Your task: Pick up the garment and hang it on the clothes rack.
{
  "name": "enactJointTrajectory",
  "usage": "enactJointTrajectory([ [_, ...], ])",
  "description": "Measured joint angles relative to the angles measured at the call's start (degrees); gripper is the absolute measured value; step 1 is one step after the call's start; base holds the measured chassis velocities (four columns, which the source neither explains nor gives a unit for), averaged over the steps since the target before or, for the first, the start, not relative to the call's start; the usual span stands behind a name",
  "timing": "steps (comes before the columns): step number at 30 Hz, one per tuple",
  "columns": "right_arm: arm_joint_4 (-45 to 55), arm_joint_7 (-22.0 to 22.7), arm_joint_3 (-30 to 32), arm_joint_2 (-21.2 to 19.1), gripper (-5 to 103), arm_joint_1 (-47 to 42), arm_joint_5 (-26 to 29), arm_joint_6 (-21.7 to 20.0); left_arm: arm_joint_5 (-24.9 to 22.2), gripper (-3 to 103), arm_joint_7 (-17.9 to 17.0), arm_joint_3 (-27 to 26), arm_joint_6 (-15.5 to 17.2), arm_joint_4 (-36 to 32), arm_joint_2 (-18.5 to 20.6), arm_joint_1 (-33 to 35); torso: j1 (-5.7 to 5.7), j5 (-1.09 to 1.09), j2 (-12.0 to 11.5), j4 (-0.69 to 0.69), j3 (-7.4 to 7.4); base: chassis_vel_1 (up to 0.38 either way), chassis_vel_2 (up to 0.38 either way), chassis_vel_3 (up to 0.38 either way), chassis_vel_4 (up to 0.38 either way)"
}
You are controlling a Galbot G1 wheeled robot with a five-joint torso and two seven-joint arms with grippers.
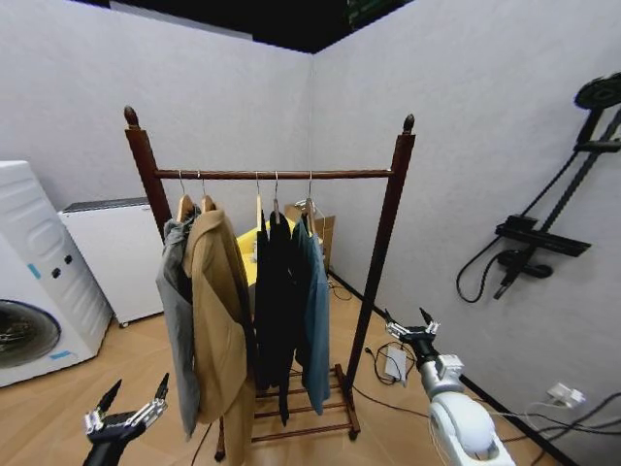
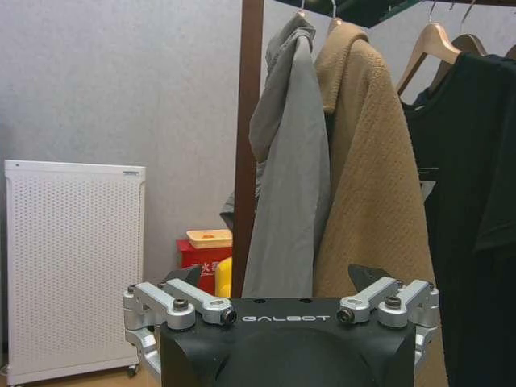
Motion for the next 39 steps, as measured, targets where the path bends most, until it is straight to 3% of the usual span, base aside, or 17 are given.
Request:
enactJointTrajectory([
  [33,1.92,0.25,1.26,-0.16,100,-1.86,-0.08,1.1,0.0,100,0.0,0.0,0.0,0.0,0.0,-0.01,0.0,-0.01,0.01,-0.03,0.0,-0.061,-0.146,-0.142,-0.068],
  [39,1.91,0.25,1.21,-0.08,100,-1.94,-0.15,1.24,0.0,100,0.0,0.0,0.0,0.0,0.0,0.0,-0.01,0.0,0.01,0.03,0.0,0.009,-0.094,-0.093,0.008],
])
